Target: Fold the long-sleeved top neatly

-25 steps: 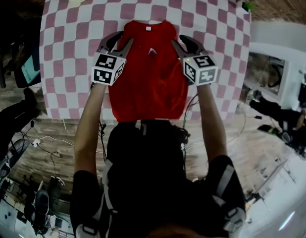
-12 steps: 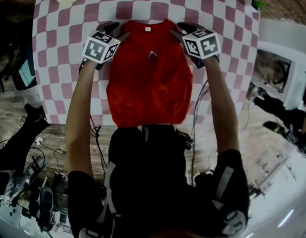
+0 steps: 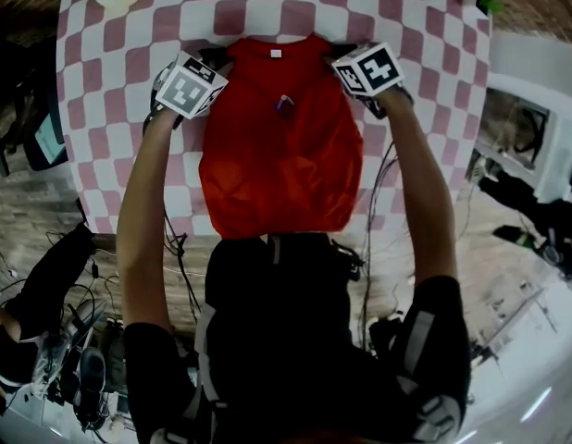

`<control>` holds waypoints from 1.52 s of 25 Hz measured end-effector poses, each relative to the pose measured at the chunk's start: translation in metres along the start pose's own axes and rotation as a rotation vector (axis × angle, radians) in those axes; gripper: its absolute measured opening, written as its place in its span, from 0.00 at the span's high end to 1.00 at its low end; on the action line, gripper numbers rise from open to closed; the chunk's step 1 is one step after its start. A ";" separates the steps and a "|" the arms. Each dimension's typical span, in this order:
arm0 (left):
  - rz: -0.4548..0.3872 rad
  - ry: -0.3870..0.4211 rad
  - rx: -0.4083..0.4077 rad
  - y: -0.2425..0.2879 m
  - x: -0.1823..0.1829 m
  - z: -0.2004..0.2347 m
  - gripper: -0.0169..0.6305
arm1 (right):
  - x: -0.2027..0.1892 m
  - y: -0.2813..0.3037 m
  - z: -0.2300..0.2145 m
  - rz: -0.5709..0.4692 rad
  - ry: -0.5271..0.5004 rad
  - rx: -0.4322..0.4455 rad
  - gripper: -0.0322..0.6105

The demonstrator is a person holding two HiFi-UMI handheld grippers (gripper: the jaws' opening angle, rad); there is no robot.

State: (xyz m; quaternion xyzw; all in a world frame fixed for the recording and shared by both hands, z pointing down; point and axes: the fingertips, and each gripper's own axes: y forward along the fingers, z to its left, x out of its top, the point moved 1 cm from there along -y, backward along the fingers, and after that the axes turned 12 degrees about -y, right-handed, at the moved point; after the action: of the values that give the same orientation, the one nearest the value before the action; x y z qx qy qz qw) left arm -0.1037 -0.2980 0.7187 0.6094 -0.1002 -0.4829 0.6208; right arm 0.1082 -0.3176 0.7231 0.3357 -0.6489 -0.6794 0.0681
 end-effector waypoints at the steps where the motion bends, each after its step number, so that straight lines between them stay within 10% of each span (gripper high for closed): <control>1: 0.007 0.001 -0.006 -0.001 -0.002 -0.001 0.87 | -0.002 -0.001 0.000 -0.004 0.001 -0.002 0.84; 22: -0.202 0.195 0.101 -0.018 0.102 0.040 0.92 | 0.037 -0.052 -0.081 -0.178 -0.023 -0.204 0.89; 38: -0.366 0.376 0.080 -0.132 0.084 -0.046 0.92 | 0.032 -0.170 0.011 -0.317 -0.081 -0.377 0.90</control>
State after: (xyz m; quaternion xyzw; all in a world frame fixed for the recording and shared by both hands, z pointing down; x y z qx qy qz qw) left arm -0.0910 -0.3008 0.5559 0.7204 0.1099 -0.4611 0.5062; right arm 0.1362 -0.3000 0.5534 0.3872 -0.4522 -0.8035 -0.0041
